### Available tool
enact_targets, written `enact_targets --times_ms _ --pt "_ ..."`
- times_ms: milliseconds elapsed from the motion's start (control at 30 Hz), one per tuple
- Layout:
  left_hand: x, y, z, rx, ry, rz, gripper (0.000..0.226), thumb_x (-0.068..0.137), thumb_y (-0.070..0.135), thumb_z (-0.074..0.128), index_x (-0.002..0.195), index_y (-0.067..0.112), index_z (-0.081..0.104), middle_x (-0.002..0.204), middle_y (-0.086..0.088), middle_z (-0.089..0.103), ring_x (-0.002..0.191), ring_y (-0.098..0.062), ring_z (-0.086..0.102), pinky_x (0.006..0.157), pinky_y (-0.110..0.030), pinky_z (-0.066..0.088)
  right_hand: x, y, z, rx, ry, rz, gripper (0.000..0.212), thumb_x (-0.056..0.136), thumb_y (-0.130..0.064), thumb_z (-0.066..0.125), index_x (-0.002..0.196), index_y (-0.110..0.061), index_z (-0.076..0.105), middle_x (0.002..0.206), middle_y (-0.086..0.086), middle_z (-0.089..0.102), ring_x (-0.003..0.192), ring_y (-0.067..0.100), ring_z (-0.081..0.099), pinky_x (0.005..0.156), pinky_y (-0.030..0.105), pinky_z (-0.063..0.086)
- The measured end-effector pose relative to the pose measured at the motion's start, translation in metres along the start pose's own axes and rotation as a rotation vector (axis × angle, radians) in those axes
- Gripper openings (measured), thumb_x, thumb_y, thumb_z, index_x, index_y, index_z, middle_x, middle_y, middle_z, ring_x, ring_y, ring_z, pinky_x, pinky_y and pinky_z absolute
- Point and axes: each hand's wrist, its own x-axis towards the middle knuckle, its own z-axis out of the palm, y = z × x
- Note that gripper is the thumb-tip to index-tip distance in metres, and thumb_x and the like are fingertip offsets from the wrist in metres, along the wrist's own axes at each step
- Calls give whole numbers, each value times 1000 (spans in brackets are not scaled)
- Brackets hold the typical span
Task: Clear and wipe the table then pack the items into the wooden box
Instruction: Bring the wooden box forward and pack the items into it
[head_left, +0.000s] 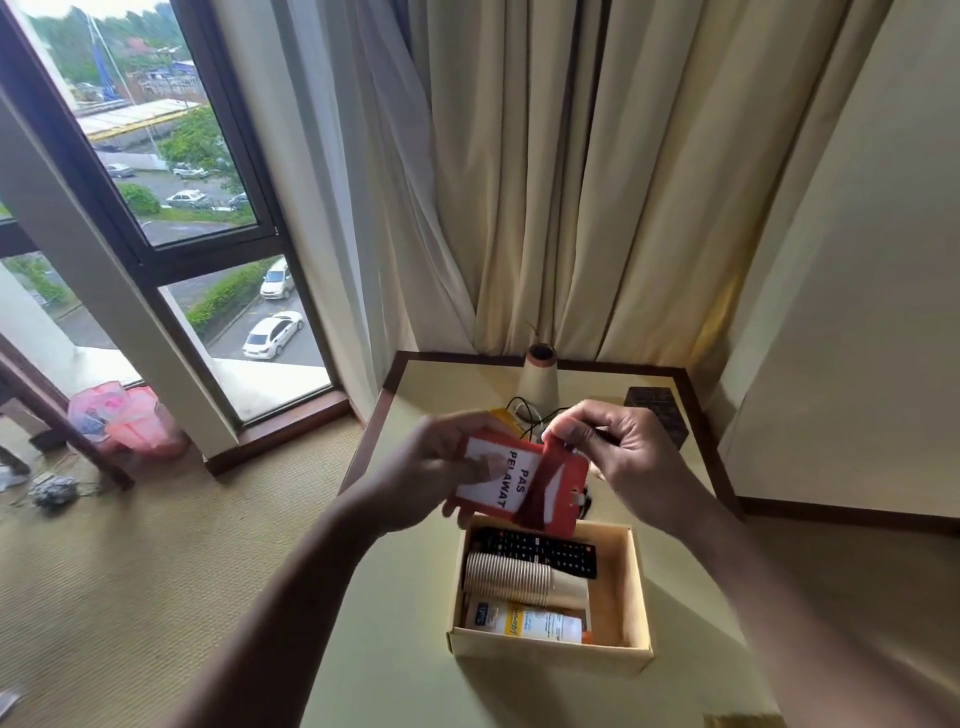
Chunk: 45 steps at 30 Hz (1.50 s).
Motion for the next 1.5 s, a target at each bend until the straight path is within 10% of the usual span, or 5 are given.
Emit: enact_targets --times_ms 167,300,733,1000,1500 --pt "0 2 19 -539 151 -60 18 98 10 63 114 4 62 97 -19 66 73 -27 66 51 -28 55 0 11 13 224 115 85 22 101 -27 56 98 -15 74 88 22 70 73 47 58 67 48 57" --pt "7 -6 42 -580 464 -9 14 93 10 67 107 13 68 95 -6 72 82 -31 71 61 -35 61 -3 15 25 229 155 196 19 101 -18 58 110 -28 72 101 -11 78 100 0 70 83 17 53" --pt "7 -93 77 792 636 549 23 86 5 82 107 15 81 110 0 78 104 -15 74 82 -33 64 -17 40 -17 873 136 790 51 90 -21 46 123 15 60 105 34 68 85 39 69 64 36 62" --pt "31 -143 114 905 357 626 22 99 14 68 120 16 75 123 -2 74 116 -18 68 82 -38 63 -32 81 -23 380 299 808 26 89 -15 73 105 6 72 92 23 76 80 30 75 60 34 59" --pt "36 -195 142 1093 -311 -139 63 104 56 15 152 24 38 162 -12 35 148 -34 33 118 -54 31 -58 142 -1 -759 329 725 20 89 -22 70 71 -15 63 68 -2 64 59 11 60 47 20 44"
